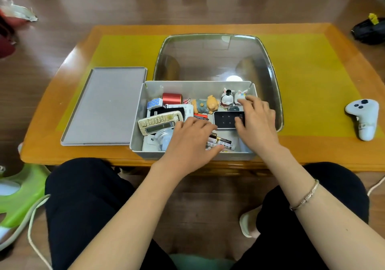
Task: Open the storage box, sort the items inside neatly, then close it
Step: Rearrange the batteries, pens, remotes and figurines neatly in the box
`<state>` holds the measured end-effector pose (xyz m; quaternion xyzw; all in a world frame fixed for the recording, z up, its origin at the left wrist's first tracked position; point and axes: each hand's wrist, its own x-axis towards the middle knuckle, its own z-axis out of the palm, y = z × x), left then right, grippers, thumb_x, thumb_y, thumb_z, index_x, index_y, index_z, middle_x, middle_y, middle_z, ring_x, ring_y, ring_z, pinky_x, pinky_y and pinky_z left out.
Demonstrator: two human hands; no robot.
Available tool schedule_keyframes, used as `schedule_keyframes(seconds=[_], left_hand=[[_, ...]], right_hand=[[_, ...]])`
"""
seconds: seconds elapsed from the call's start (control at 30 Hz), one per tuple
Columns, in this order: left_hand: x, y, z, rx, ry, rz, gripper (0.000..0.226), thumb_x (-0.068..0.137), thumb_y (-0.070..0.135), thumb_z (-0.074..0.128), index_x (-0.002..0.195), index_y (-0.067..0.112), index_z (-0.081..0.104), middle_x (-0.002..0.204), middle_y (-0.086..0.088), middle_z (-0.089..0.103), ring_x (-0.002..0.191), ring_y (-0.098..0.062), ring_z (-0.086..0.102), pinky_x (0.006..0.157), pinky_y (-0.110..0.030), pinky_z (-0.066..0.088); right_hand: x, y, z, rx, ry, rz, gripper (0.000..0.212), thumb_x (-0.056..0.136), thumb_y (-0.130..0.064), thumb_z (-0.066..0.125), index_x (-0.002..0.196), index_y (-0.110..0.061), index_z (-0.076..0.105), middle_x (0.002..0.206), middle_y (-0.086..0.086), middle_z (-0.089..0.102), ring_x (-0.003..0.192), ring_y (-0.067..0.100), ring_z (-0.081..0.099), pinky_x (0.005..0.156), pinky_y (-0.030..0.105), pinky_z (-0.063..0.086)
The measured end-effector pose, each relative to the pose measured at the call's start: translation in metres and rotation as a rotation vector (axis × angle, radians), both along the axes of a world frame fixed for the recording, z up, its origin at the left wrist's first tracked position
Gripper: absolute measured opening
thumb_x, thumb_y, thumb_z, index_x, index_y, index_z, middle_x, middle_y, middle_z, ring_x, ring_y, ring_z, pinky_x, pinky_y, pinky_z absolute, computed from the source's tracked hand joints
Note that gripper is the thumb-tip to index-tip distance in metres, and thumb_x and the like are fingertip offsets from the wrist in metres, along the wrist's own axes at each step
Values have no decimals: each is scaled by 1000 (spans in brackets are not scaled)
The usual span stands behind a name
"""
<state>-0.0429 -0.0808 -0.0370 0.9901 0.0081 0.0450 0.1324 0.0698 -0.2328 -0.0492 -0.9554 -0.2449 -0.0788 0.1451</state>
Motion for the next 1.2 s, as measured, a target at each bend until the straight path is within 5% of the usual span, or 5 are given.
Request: schedule_keyframes(seconds=[0.2,0.37,0.7,0.97,1.2], left_hand=[[-26,45,1,-68,-93,242,44,90,51,51,124,25,59,131,7,56,125,-17,38,97,-35,26],[-46,76,-9,-98,-206,481,35,89,30,61,121,15,61,131,-1,55,122,-24,39,95,-39,32],[-46,78,-23,-188,18,411,60,76,64,61,128,34,52,129,13,56,123,-15,47,100,-38,29],[-40,84,-19,-145,98,401,61,77,65,60,128,32,52,127,12,59,120,-13,52,114,-51,10],[-32,82,-11,-50,61,390,70,69,71,63,122,25,58,120,7,64,112,-15,57,98,-38,33]], right_hand=[[-14,35,6,39,69,188,34,90,-17,57,124,-15,57,134,5,47,126,24,39,102,39,31],[-29,62,6,2,330,404,19,91,-20,55,105,-21,67,101,-4,68,94,17,61,76,30,47],[-43,93,0,84,655,537,43,91,-5,48,130,-20,57,98,-2,70,74,0,57,74,23,49],[-41,86,-5,164,584,414,23,87,-18,62,109,-21,67,77,-9,64,70,6,58,74,28,51],[-46,97,-6,51,566,373,27,81,-36,70,104,-22,69,82,-5,67,82,13,62,79,34,53]])
